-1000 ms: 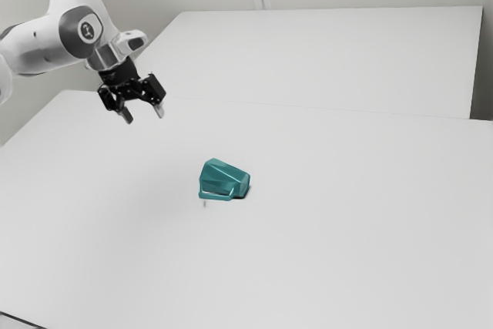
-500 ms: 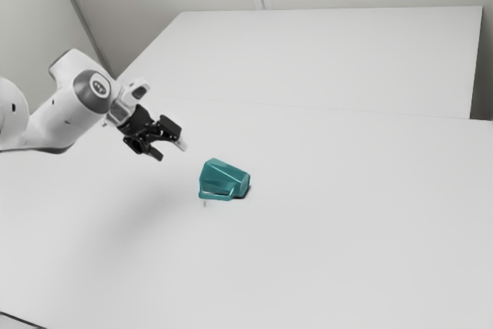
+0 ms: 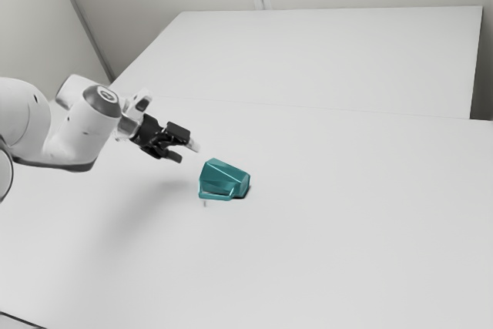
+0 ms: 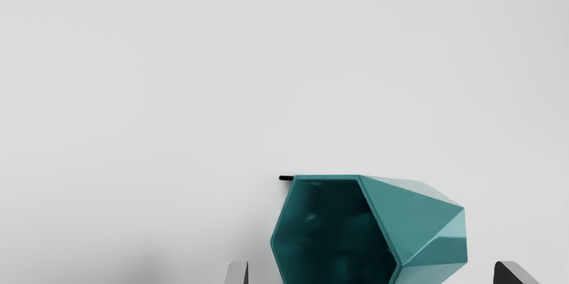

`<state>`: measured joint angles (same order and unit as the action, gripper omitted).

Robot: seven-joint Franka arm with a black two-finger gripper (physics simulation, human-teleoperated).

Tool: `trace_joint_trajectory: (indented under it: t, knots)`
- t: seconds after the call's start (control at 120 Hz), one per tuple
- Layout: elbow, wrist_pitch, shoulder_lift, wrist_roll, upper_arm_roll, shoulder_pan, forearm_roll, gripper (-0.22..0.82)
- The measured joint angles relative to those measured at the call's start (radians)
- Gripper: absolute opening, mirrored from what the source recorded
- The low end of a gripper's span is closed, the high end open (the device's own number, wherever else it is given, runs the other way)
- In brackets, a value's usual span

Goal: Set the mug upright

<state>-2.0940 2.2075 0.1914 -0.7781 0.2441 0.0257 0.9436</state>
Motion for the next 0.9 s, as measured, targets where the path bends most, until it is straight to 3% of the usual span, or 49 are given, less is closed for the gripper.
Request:
trace_joint_trajectory:
  t: [0.408,0.8,0.9]
  knots:
    - [0.036,-0.163,0.077,-0.08,0.01,0.001,0.063,0.6]
    - [0.071,-0.186,0.128,-0.088,-0.003,0.046,0.102,0.6]
    - [0.072,-0.183,0.135,-0.088,-0.003,0.05,0.113,0.54]
